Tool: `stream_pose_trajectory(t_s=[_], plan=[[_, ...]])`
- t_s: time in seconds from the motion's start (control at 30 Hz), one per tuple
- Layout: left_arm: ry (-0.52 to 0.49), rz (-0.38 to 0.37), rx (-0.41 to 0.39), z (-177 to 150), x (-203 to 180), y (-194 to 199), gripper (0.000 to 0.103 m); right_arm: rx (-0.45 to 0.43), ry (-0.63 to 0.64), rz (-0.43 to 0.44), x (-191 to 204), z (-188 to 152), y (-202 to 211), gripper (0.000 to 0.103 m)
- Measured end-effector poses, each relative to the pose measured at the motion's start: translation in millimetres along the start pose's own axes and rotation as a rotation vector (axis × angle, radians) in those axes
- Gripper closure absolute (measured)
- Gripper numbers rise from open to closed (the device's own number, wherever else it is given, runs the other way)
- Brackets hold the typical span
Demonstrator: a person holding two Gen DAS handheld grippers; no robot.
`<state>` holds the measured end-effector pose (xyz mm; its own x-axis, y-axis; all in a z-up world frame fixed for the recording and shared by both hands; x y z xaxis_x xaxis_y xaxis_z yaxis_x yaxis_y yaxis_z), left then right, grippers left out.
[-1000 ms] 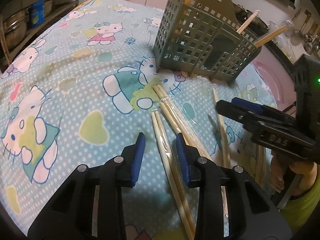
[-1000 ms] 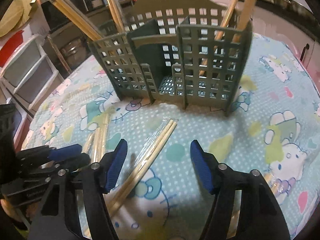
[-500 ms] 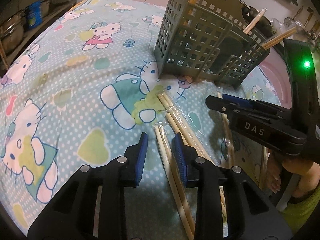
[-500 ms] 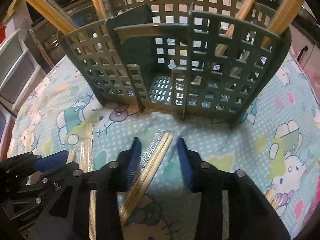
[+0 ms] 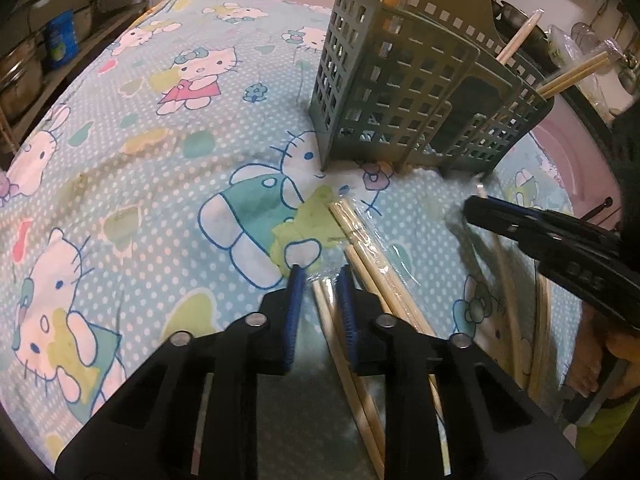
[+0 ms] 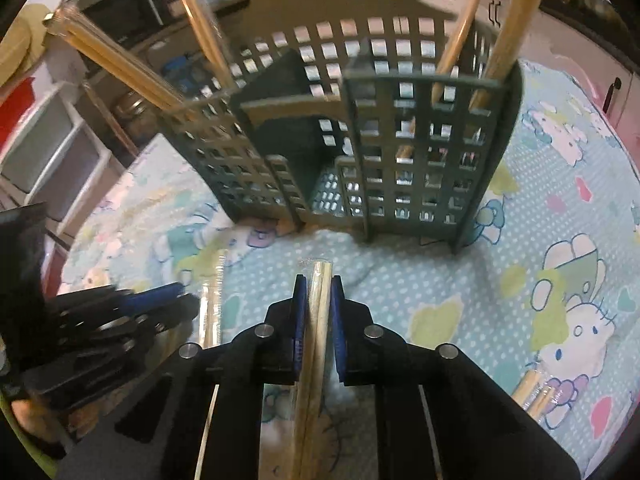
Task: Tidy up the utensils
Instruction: 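Close the right tool on a wrapped chopstick while the left tool grasps another, then lift both held chopsticks and carry them above the grey-green caddy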
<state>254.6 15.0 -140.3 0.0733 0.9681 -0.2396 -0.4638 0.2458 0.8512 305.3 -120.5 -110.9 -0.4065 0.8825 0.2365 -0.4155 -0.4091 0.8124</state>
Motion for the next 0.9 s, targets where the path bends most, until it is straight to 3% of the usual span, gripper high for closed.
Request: stream_pose_trajectory(t_s=[0.1,0.43,0.9], plan=[[0.008,-0.004,-0.017,4,3,5,0.096,-0.027,0.016,0.024,3,2,16,0.091],[-0.026,-0.047,-0.198,18,-15,73,0.098,-0.147,0.056,0.059,10,8,70,0.092],[-0.077,-0.097,-0.334,36,-54,131,0.098,-0.318,0.043,0.077,13,-1,133,0.093]])
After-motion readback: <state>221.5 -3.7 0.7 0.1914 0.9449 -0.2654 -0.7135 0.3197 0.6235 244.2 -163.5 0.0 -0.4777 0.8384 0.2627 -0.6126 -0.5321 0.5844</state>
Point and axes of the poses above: each gripper's, at about its wrist camera, not at the fingertips, and y roughly against the way its jaws point, x to its left, z to its top, the point moved 10 cm from there along -y, roughly the way its jaws point, and after that the axes turned 1 degree about x, right-handed, at the moved point
